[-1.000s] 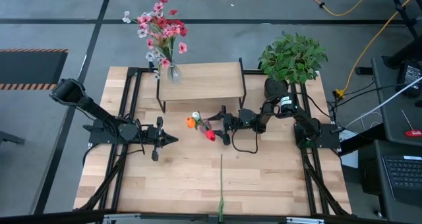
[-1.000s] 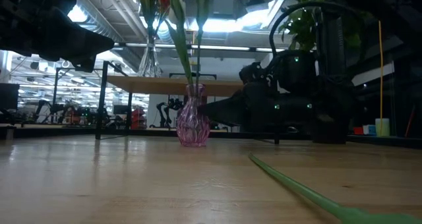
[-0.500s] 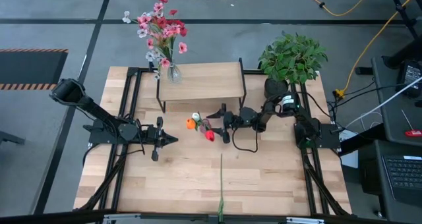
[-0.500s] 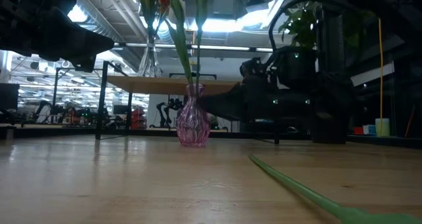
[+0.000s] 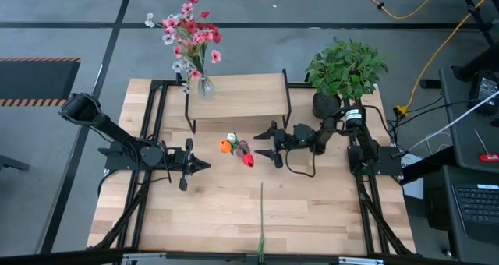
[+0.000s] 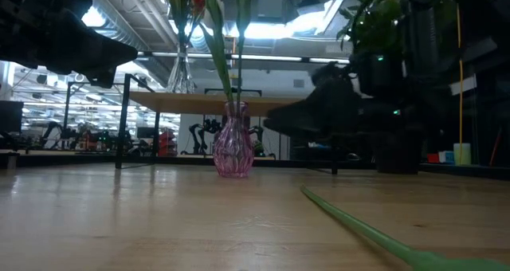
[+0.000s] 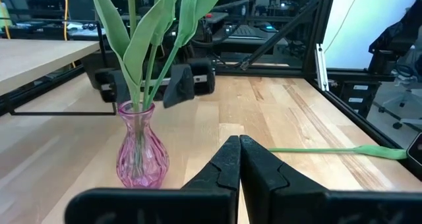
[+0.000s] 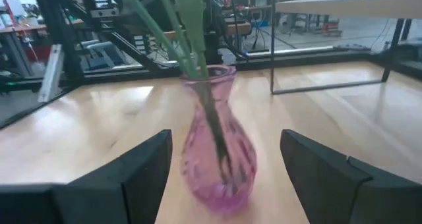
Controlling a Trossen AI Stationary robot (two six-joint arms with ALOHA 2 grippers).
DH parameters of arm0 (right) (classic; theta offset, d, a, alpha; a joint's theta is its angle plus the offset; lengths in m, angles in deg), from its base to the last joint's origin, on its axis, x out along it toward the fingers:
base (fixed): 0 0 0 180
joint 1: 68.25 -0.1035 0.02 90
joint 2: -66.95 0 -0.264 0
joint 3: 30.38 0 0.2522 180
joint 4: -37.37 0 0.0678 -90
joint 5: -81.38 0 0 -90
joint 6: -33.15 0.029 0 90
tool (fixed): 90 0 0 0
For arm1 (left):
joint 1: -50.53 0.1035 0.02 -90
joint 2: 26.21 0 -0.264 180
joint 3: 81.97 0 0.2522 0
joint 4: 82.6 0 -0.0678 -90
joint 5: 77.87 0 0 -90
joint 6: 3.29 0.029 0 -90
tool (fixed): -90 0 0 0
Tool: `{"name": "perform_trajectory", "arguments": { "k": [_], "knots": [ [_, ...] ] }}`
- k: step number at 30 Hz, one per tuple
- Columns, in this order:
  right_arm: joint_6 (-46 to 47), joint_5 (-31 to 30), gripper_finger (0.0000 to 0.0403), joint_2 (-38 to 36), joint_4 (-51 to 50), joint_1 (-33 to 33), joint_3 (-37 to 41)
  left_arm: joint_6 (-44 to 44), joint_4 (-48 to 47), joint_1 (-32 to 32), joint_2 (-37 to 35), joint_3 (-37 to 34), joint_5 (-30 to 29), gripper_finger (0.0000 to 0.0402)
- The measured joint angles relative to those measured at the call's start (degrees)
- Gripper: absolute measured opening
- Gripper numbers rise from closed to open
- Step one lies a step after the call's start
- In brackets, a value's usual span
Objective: Pick and place flowers into a vace then onto a shelf
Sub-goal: Put the black flower into the pink vase
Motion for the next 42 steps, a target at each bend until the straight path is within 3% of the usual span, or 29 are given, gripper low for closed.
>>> {"name": "perform_trajectory", "arguments": {
  "k": [6,9,14,19,21,27,33,42],
  "knots": [
    [2.3,3.0,0.0283,-5.9,0.1,-1.4,6.3,0.0,0.0,0.0,0.0,0.0,-0.3,0.0002],
    [0.0,3.0,0.0262,-9.4,-0.3,-3.8,8.2,0.0,0.0,0.0,0.0,0.0,-0.4,0.0003],
    [-6.4,-0.9,0.0162,-15.5,-6.7,-9.4,9.0,0.0,-0.1,0.0,0.0,0.0,-0.4,0.0002],
    [-7.3,-8.8,0.0026,-23.0,-26.4,-15.6,8.2,2.2,-0.1,0.0,0.0,0.0,-0.7,0.0002],
    [-7.3,-12.0,0.0011,-26.2,-34.4,-18.0,6.6,2.4,-0.1,0.0,0.0,0.0,-1.1,0.0002],
    [-10.8,-14.3,0.0004,-31.2,-59.9,-25.6,-3.9,2.6,-1.2,0.0,0.0,0.0,-2.1,0.0002],
    [-17.3,-26.2,0.0003,-29.5,-85.2,-34.1,-18.5,2.6,-1.9,0.0,0.0,0.0,-2.3,0.0003],
    [-17.5,-25.7,0.0002,-22.2,-117.1,-38.2,-39.9,2.6,-2.4,0.1,0.0,0.0,-3.6,0.0003]
  ]
}}
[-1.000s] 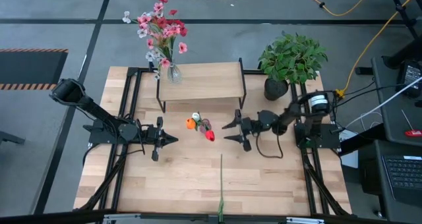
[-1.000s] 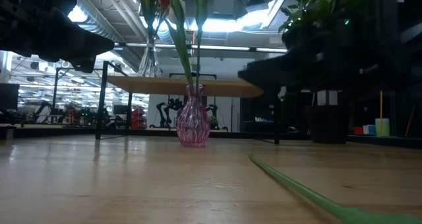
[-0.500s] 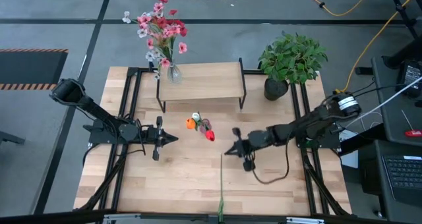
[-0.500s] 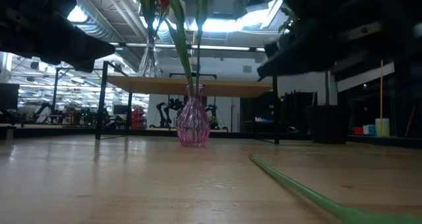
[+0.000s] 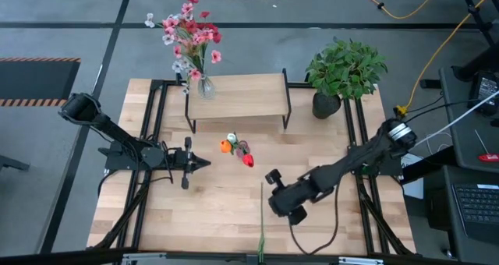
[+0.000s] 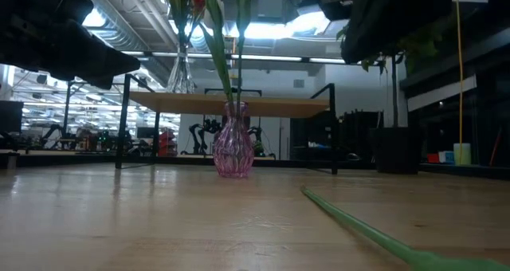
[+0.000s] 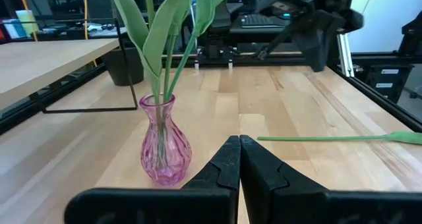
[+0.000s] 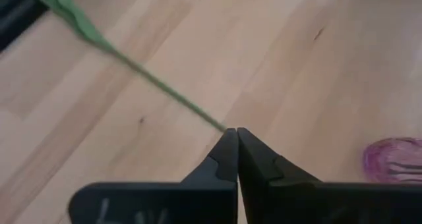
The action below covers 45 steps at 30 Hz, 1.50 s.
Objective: Pick and place flowers into a vace then onto a shelf
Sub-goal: Put the black flower into the pink vase
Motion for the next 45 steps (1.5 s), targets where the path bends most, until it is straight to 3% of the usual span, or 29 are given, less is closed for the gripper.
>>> {"name": "perform_trajectory", "arguments": {
  "k": [4,8,16,23,36,45],
  "knots": [
    [0.0,0.1,0.0004,4.4,-12.7,0.0,-8.3,0.0,0.1,0.0,0.0,0.0,-0.1,0.0002],
    [-0.6,0.1,0.0004,8.2,-18.5,0.6,-13.7,0.0,0.1,0.0,0.0,0.0,-0.5,0.0003],
    [-13.7,0.7,0.0005,13.1,-17.0,1.0,-16.9,0.6,0.1,0.0,0.0,0.1,-1.6,0.0004],
    [-20.1,12.1,0.0022,15.0,-13.9,1.8,-16.6,0.4,0.1,0.0,0.0,0.1,-2.6,0.0003],
    [-24.0,12.3,0.0129,18.7,-8.6,1.8,-16.6,-0.1,-0.3,0.0,0.0,0.1,-2.6,0.0002],
    [-27.5,12.1,0.013,23.7,-7.8,1.6,-16.6,-0.5,-0.3,0.0,0.0,0.1,-2.5,0.0002]
  ]
}}
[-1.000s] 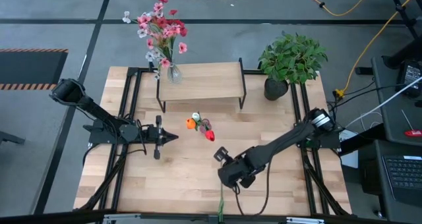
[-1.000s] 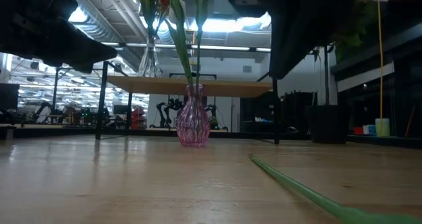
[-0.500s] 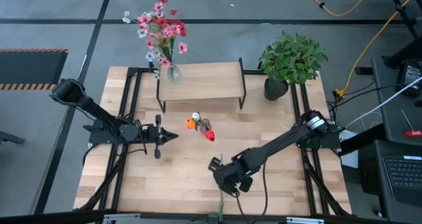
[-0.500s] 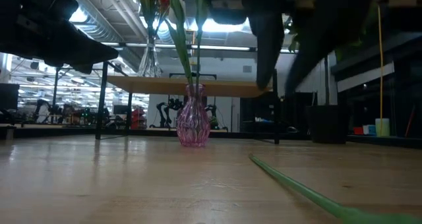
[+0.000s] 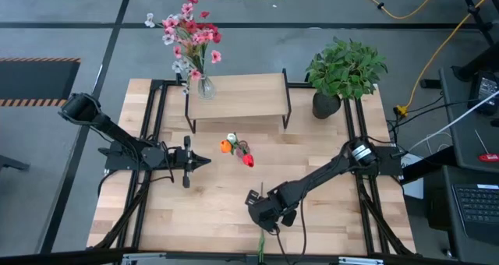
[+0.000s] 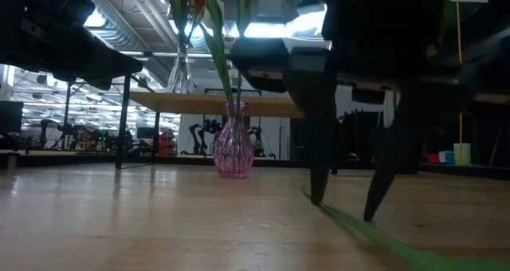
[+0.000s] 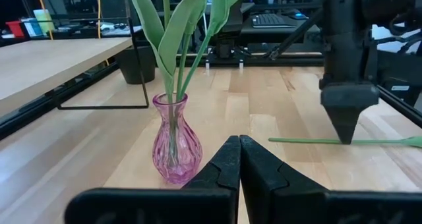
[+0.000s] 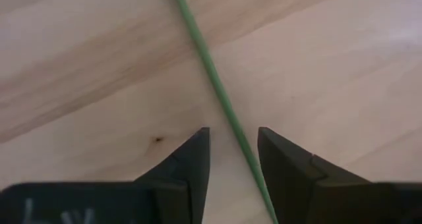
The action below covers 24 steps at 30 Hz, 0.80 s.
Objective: Pick and place flowers into a vace then onto a shelf
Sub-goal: Put the black flower into the pink vase
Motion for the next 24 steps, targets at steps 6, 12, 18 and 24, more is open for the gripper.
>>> {"name": "perform_trajectory", "arguments": {
  "k": [6,12,18,24],
  "knots": [
    [-2.0,0.0,0.0127,0.3,0.4,0.0,0.0,0.0,0.0,0.0,0.0,0.0,0.0,0.0002],
    [-6.8,1.6,0.0127,0.3,-0.4,0.2,0.0,0.0,0.0,0.0,0.0,0.0,0.0,0.0004],
    [-7.4,4.9,0.0127,0.3,-1.3,1.2,-0.1,-0.1,0.0,0.0,0.0,0.0,0.0,0.0003],
    [-7.4,8.9,0.0127,0.3,-3.2,2.6,-0.1,-0.1,0.0,0.0,0.0,0.0,-0.1,0.0002]
  ]
}}
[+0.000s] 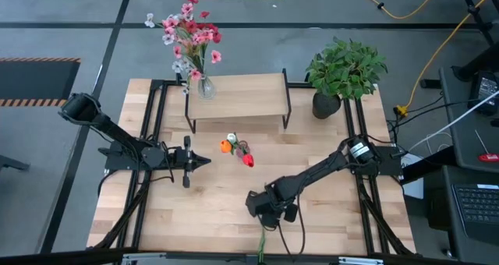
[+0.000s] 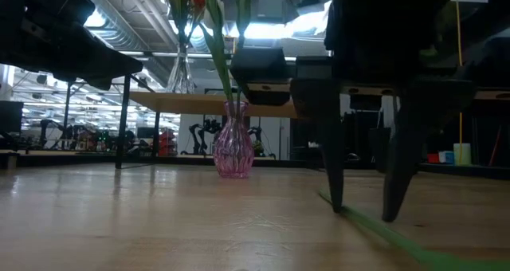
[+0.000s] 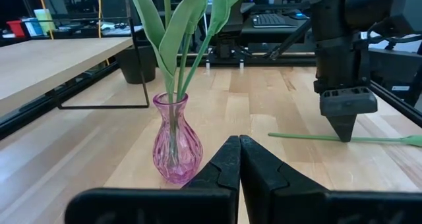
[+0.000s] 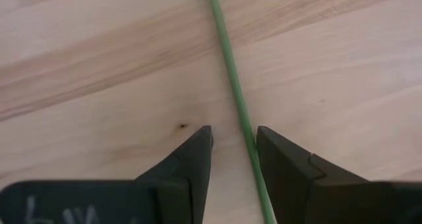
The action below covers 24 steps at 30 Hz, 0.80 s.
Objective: Pick and place flowers into a vace then onto a shelf
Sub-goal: Put the black flower into the pink vase
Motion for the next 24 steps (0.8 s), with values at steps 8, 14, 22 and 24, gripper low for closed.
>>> {"name": "perform_trajectory", "arguments": {
  "k": [8,14,22,24],
  "knots": [
    [0.5,0.0,0.0117,0.0,-1.6,0.2,0.0,0.0,0.0,0.0,0.0,0.0,-0.3,0.0002],
    [7.6,-0.3,0.0066,0.0,-5.5,0.2,-0.1,0.0,0.0,0.0,0.0,0.0,-0.3,0.0002],
    [9.4,-0.6,0.0006,-0.1,-6.4,0.1,-0.1,0.0,0.0,0.0,0.0,0.0,-0.3,0.0002],
    [9.8,-0.6,0.0006,-0.1,-6.9,0.1,-0.1,0.0,0.0,0.0,0.0,0.0,-0.3,0.0002]
  ]
}}
